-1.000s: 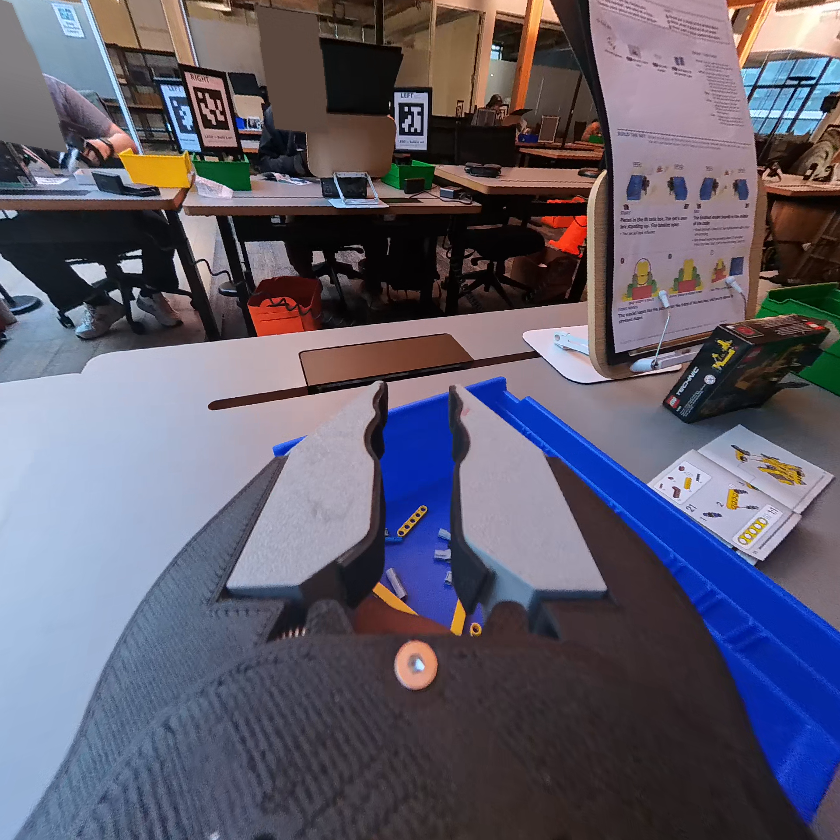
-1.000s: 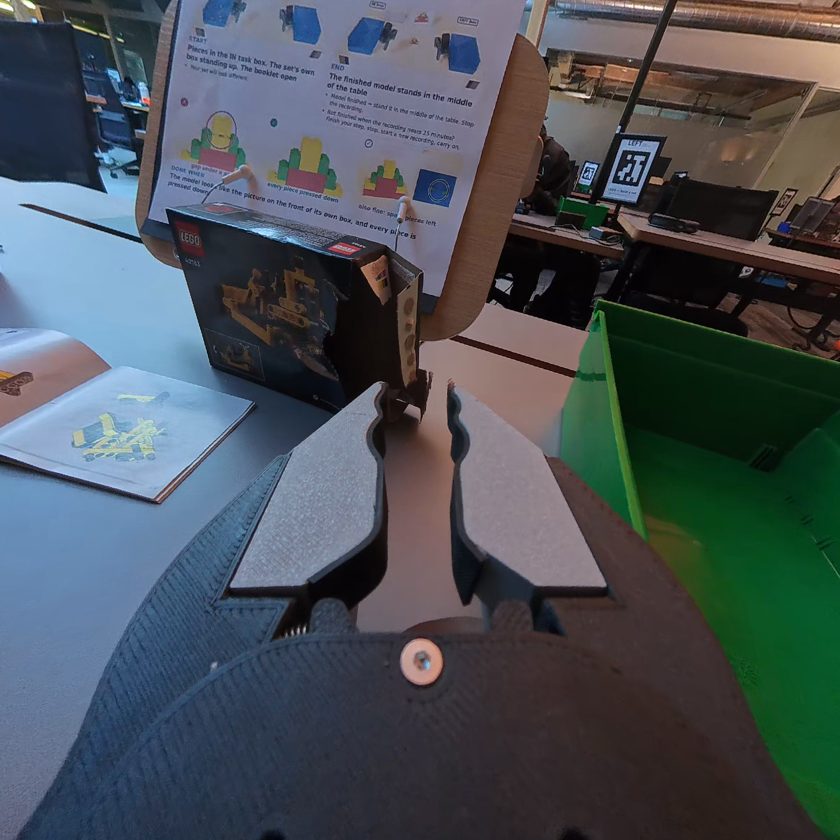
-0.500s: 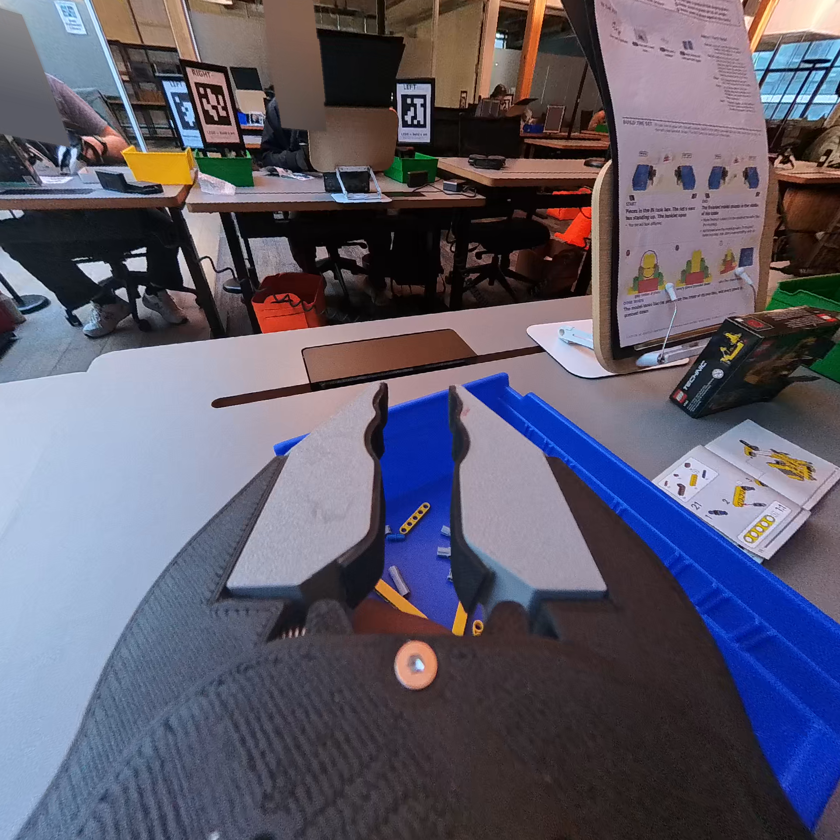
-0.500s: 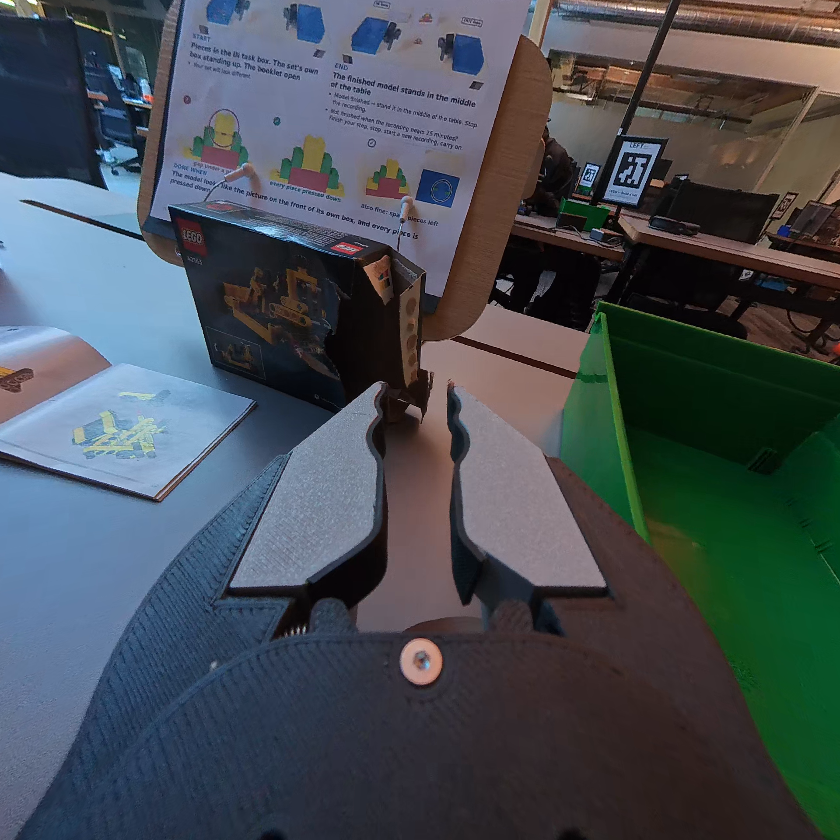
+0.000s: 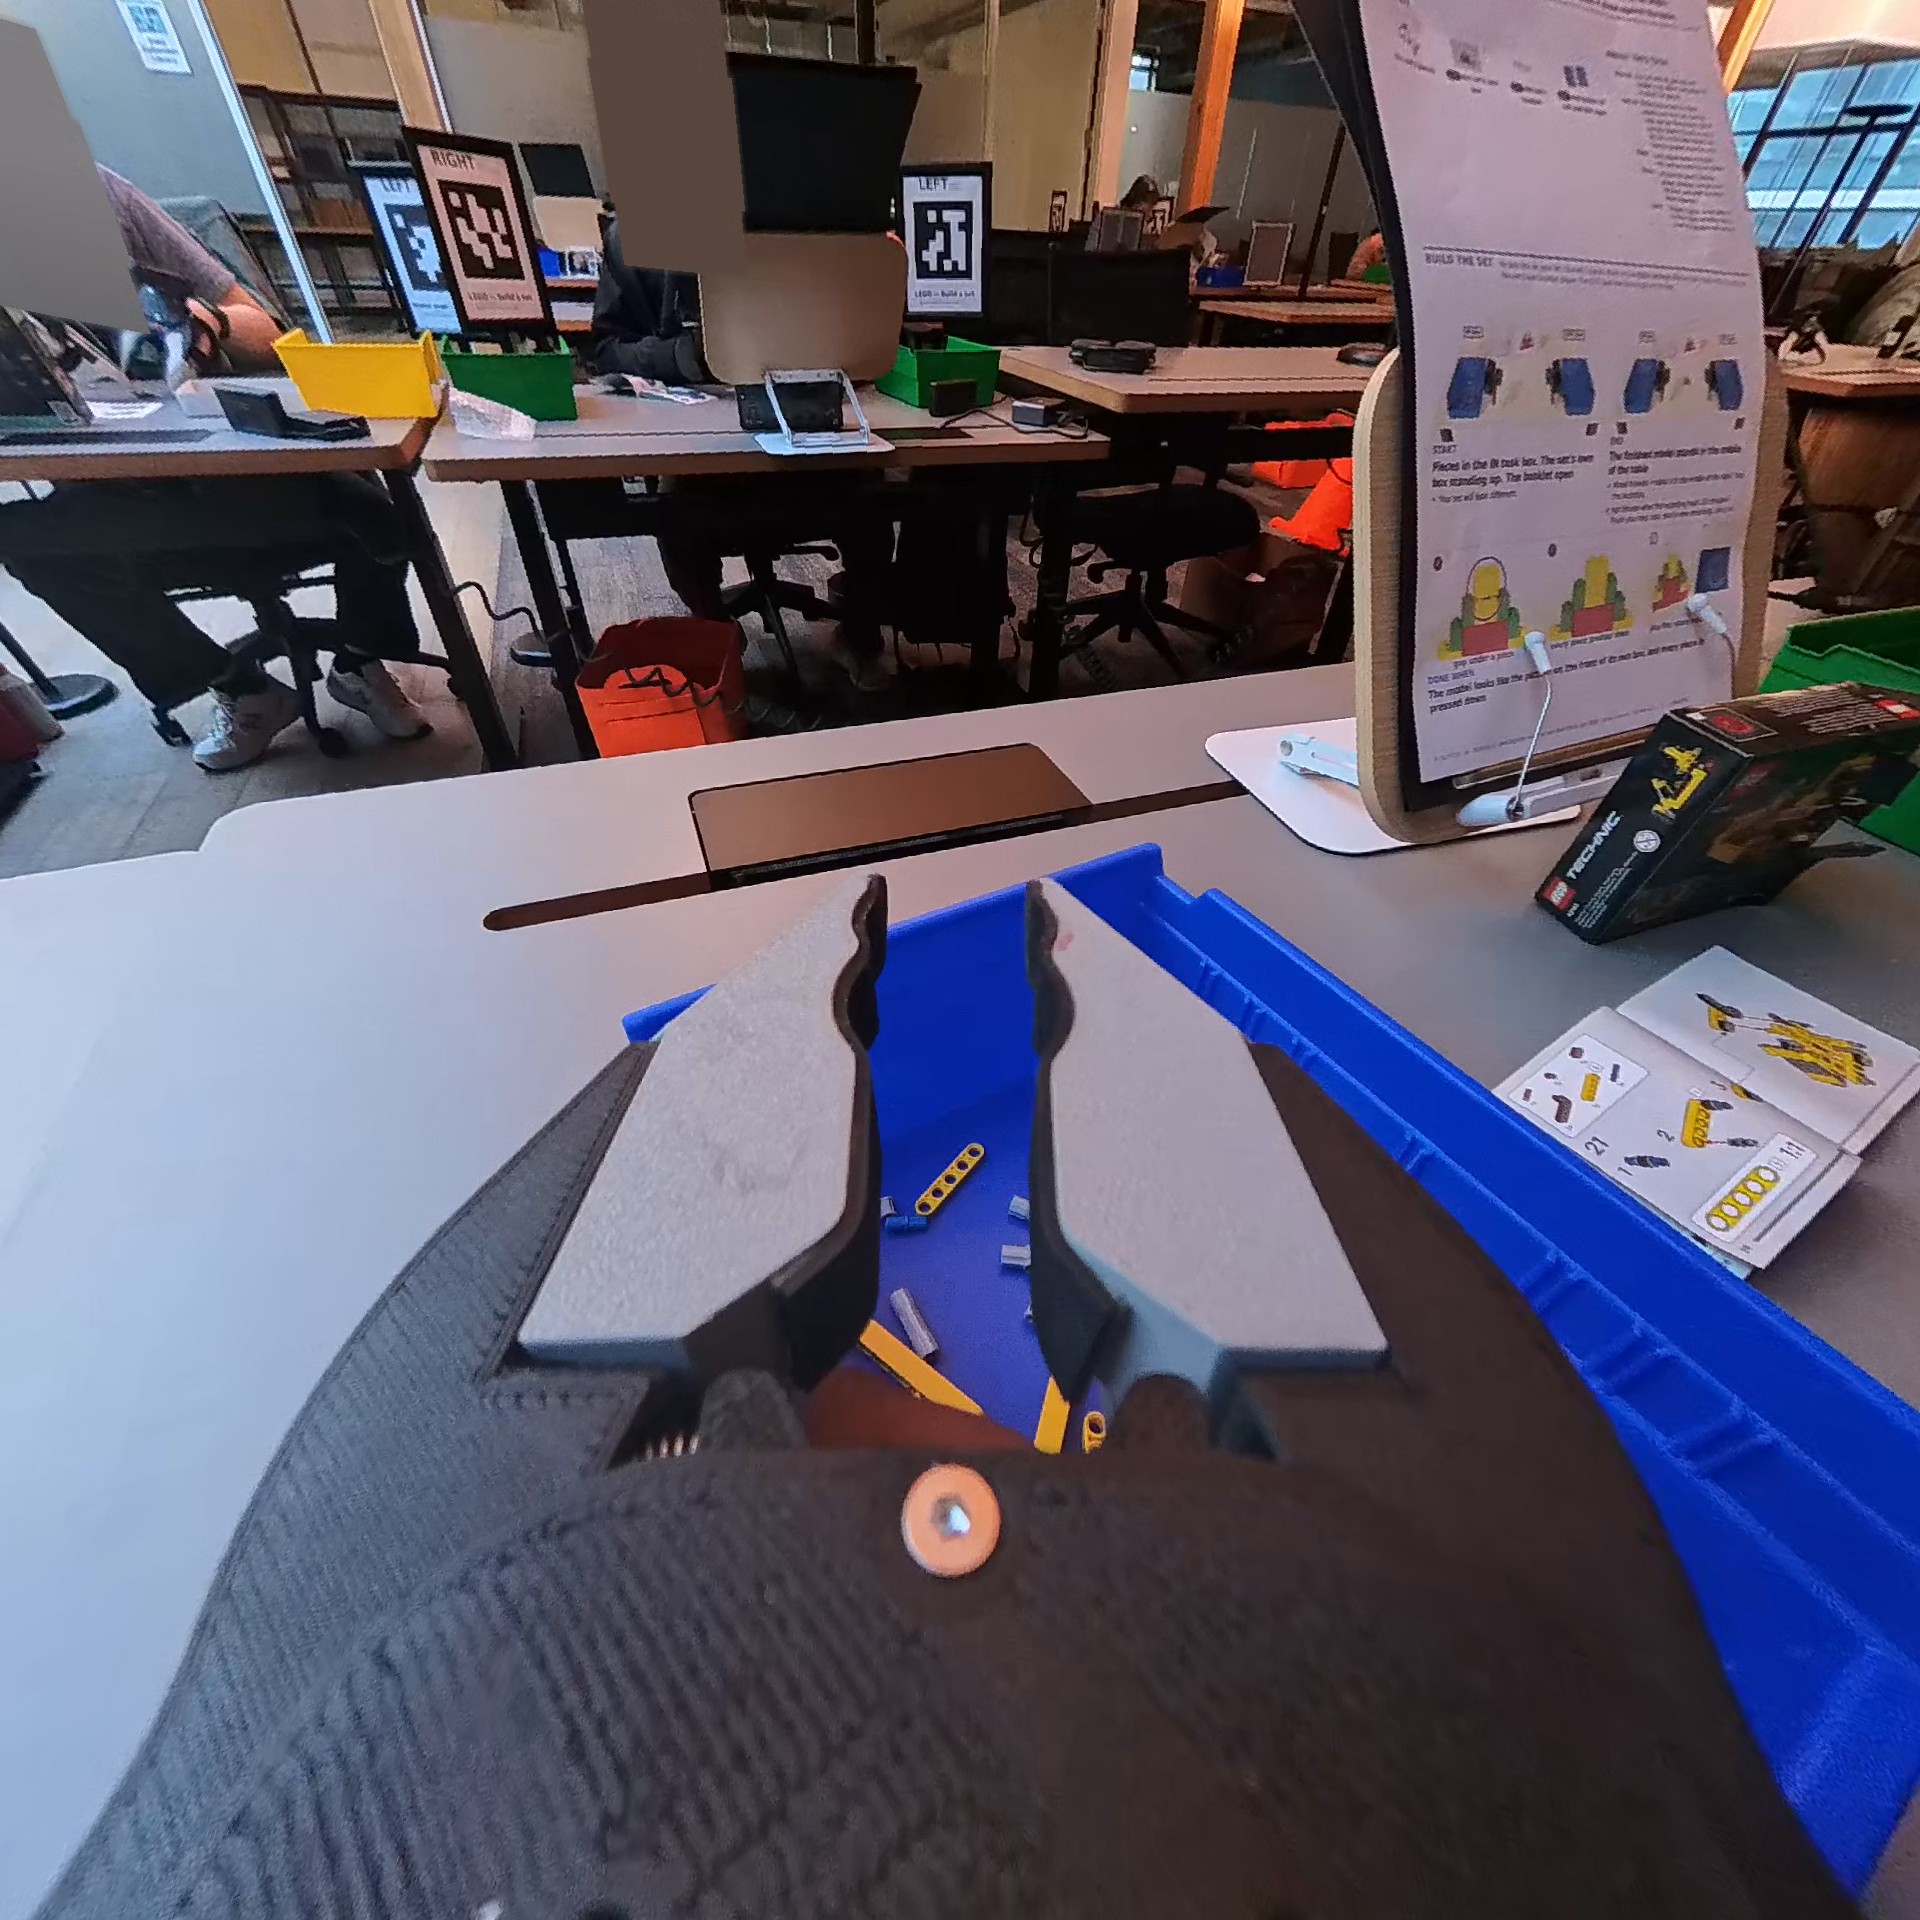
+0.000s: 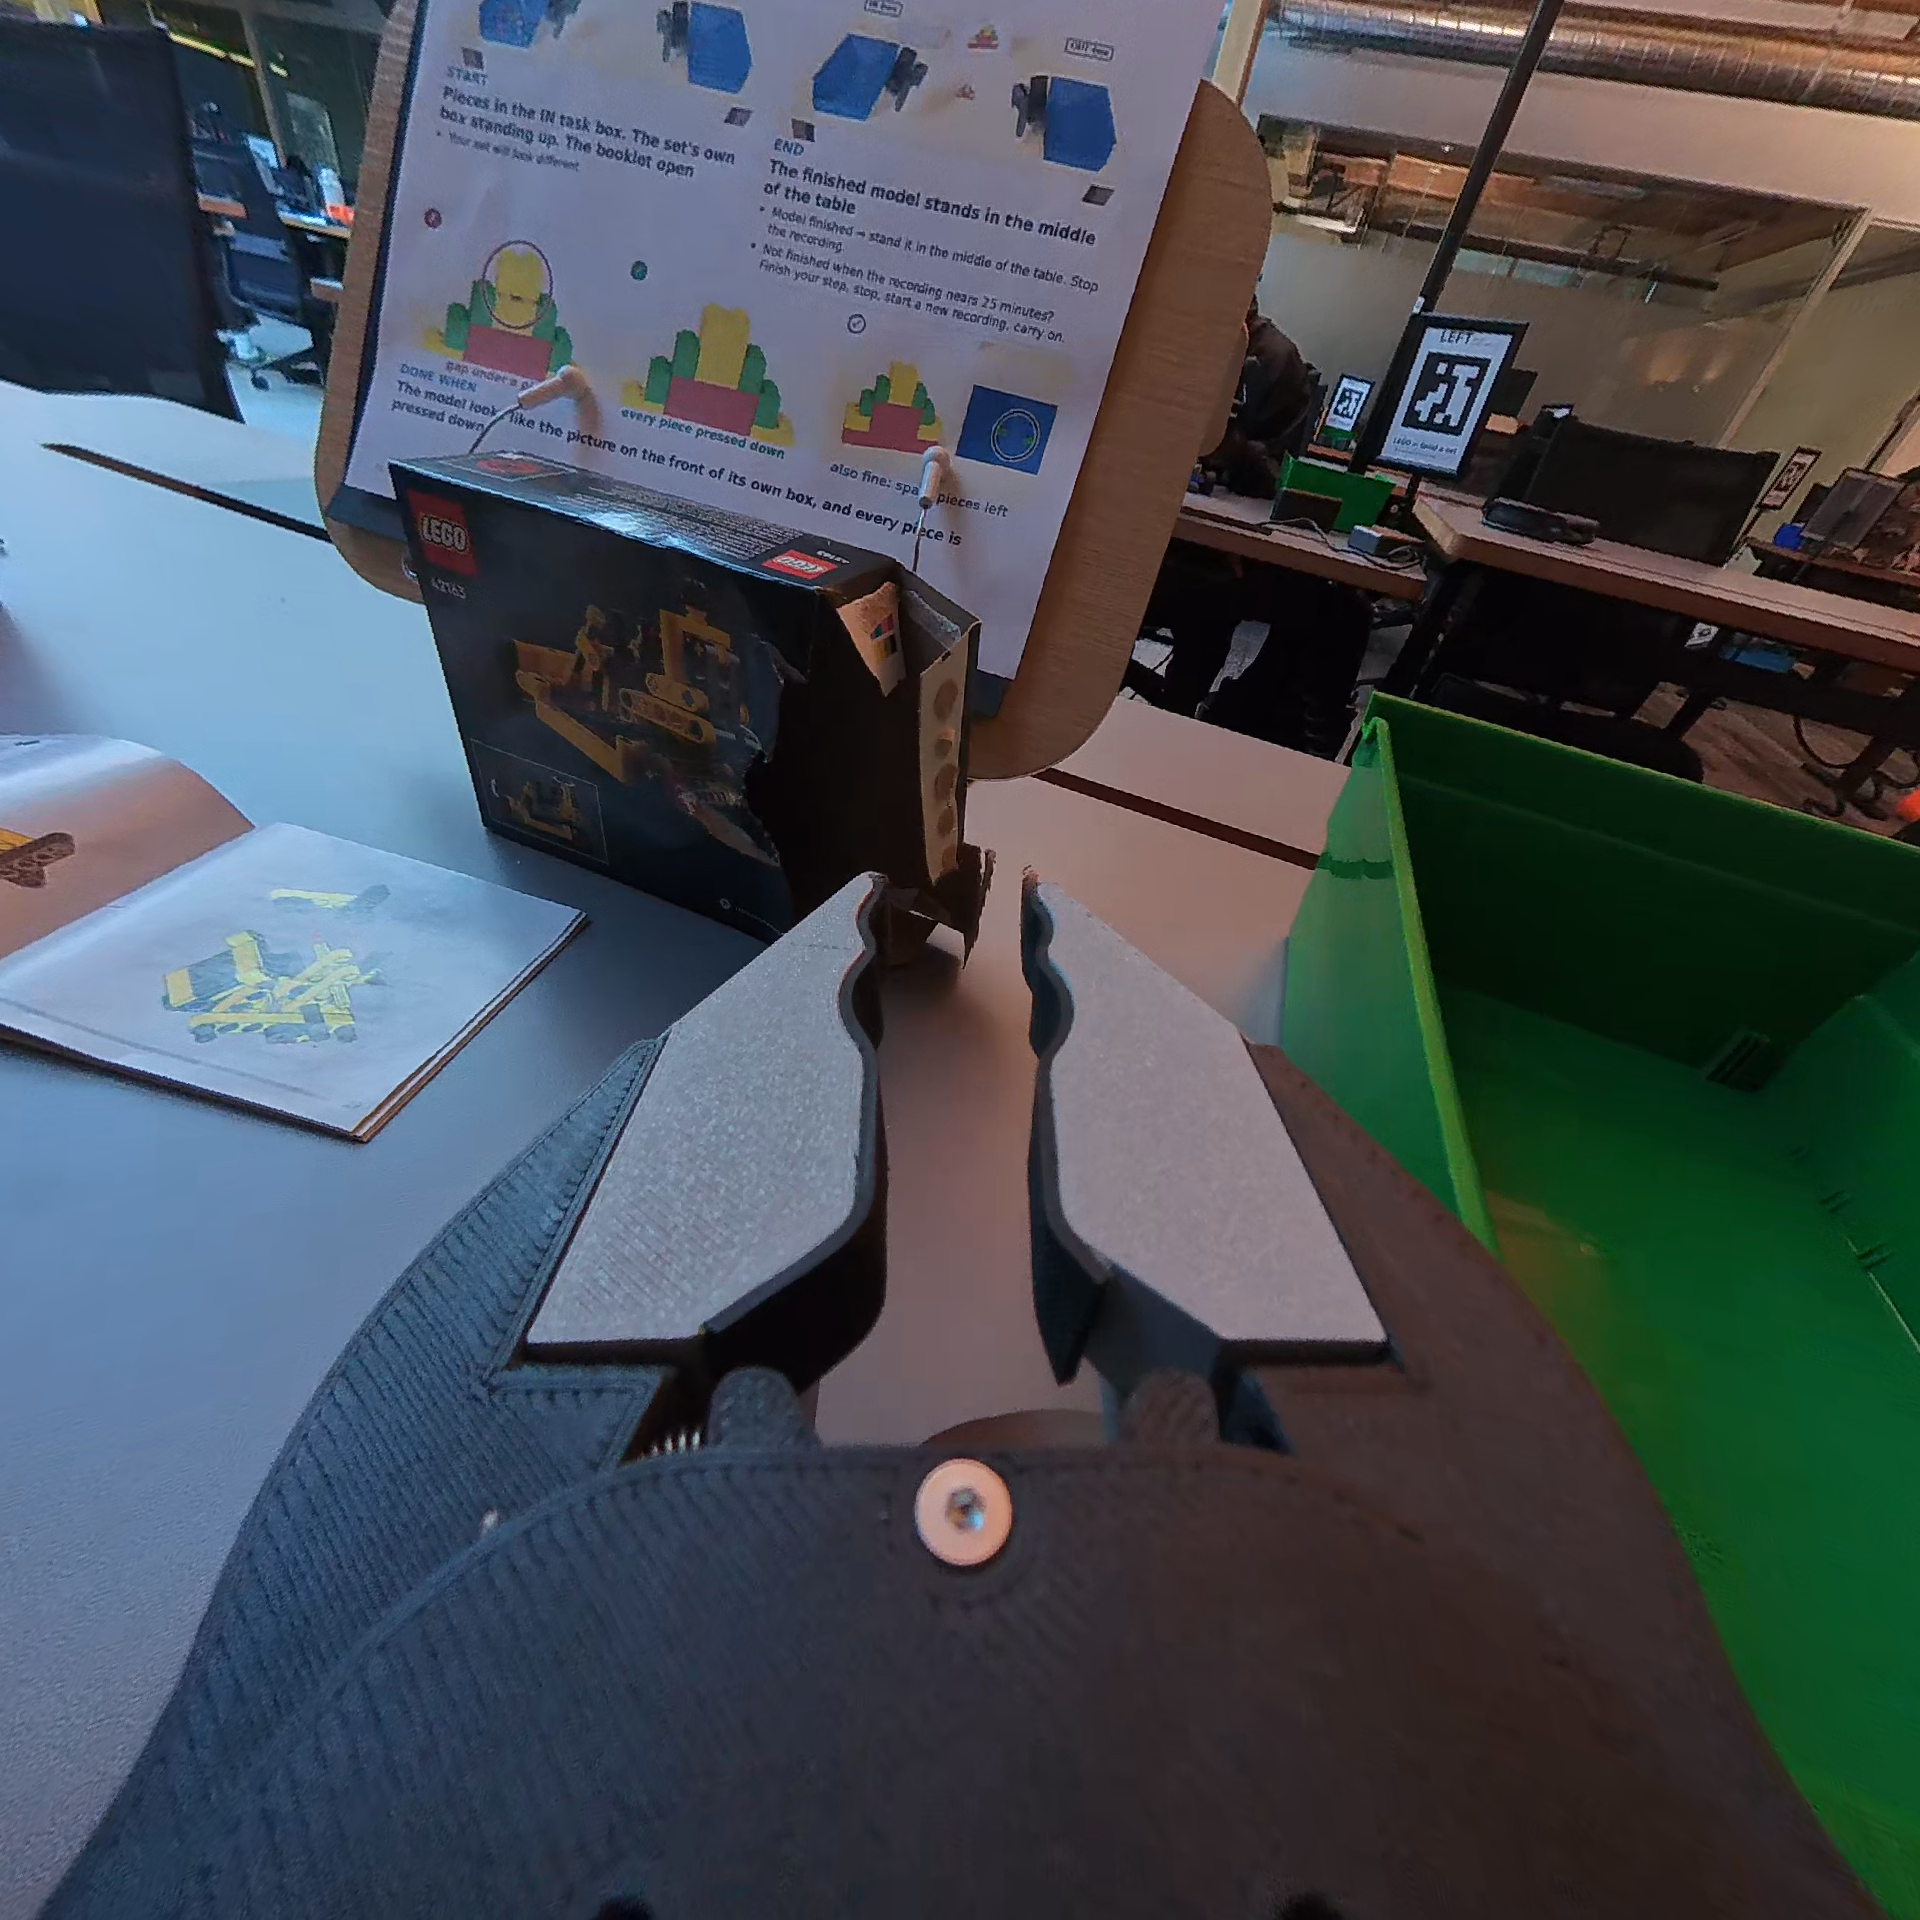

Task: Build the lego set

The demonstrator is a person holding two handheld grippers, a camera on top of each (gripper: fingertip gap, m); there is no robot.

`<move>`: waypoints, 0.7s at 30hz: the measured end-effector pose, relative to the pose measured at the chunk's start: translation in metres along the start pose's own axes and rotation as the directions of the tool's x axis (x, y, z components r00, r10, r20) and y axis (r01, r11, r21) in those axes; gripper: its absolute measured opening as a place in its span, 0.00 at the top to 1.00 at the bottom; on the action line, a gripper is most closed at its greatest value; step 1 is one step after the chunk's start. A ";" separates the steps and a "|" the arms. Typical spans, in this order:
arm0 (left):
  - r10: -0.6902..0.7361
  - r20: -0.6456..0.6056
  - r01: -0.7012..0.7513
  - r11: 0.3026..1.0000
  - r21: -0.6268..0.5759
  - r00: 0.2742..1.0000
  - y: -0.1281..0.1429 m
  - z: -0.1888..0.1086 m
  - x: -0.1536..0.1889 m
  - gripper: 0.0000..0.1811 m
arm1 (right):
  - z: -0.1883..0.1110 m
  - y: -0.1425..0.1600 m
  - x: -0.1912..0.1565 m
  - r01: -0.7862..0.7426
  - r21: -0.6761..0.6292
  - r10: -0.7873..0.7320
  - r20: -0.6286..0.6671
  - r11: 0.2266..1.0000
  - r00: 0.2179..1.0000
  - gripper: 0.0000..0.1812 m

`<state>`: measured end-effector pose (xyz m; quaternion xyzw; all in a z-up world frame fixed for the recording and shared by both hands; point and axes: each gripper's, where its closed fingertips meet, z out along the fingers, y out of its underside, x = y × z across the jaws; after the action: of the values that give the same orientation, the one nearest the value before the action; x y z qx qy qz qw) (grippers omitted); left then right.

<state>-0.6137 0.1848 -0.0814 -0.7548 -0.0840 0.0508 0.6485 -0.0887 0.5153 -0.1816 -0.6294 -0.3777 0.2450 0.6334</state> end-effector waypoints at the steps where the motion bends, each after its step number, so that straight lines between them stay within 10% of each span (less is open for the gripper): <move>1: 0.001 -0.001 -0.001 1.000 0.000 1.000 0.000 0.000 0.000 0.87 | 0.000 0.000 0.000 0.000 0.000 0.000 0.000 1.000 1.000 0.88; 21: 0.069 0.013 -0.069 0.997 -0.028 0.998 0.003 0.003 0.006 0.87 | 0.004 -0.001 -0.004 0.008 0.000 -0.008 0.016 1.000 1.000 0.88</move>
<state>-0.6084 0.1882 -0.0850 -0.7658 -0.0632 0.0773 0.6353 -0.0947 0.5146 -0.1820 -0.6259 -0.3854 0.2473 0.6313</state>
